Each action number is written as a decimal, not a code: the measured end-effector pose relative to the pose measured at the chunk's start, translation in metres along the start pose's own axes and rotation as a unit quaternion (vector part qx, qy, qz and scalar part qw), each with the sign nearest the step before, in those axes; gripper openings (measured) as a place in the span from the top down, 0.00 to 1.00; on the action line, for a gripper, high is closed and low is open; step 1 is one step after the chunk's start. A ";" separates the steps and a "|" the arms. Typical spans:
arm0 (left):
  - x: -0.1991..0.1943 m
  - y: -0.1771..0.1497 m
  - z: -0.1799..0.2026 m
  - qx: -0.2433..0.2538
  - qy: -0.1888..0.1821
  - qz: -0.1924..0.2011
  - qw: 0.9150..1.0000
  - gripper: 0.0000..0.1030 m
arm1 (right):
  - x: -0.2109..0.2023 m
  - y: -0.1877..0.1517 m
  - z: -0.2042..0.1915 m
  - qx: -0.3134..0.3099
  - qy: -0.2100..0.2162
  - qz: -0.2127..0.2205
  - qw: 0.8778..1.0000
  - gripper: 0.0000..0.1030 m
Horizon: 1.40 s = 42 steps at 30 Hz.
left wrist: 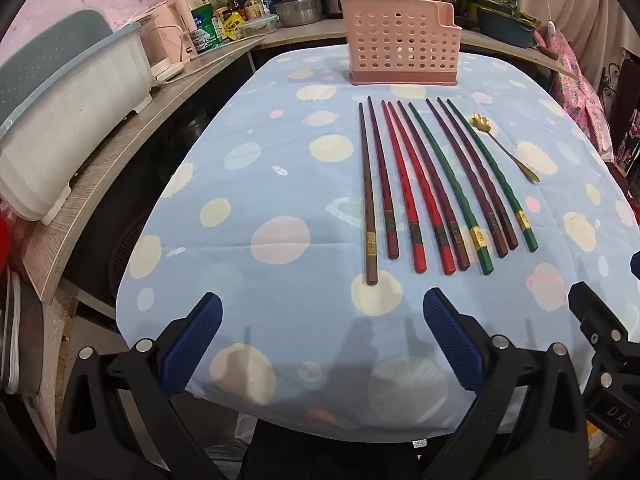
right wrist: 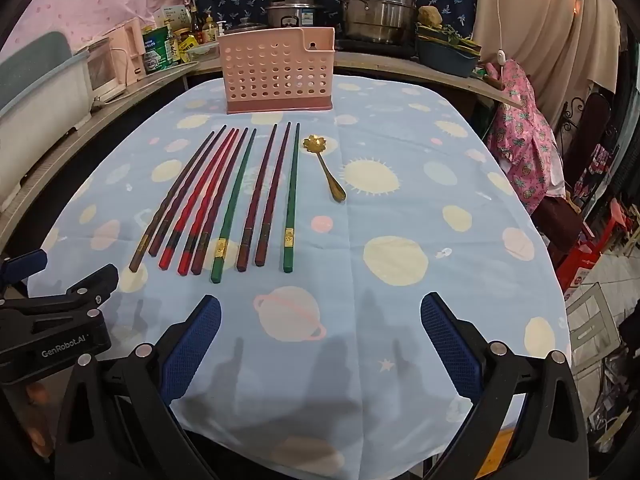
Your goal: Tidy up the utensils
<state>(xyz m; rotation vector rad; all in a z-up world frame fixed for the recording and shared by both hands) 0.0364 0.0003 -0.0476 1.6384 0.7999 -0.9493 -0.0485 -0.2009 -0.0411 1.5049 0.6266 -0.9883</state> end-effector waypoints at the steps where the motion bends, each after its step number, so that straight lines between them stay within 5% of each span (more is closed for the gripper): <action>1: 0.000 0.000 0.000 -0.001 0.000 -0.001 1.000 0.07 | 0.000 0.000 0.000 0.000 0.001 0.001 1.000 0.06; 42: -0.004 -0.001 -0.003 -0.003 -0.001 0.007 1.000 0.07 | -0.005 -0.002 -0.001 0.004 0.002 0.006 1.000 0.06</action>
Point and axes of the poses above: each gripper's, at about its wrist camera, not at the fingertips, and x roughly the way its jaws point, z to its right, y to its top, the point moved 6 cm from there along x, roughly the way its jaws point, and after that the axes turned 10 degrees about -z, right-handed, at the moved point
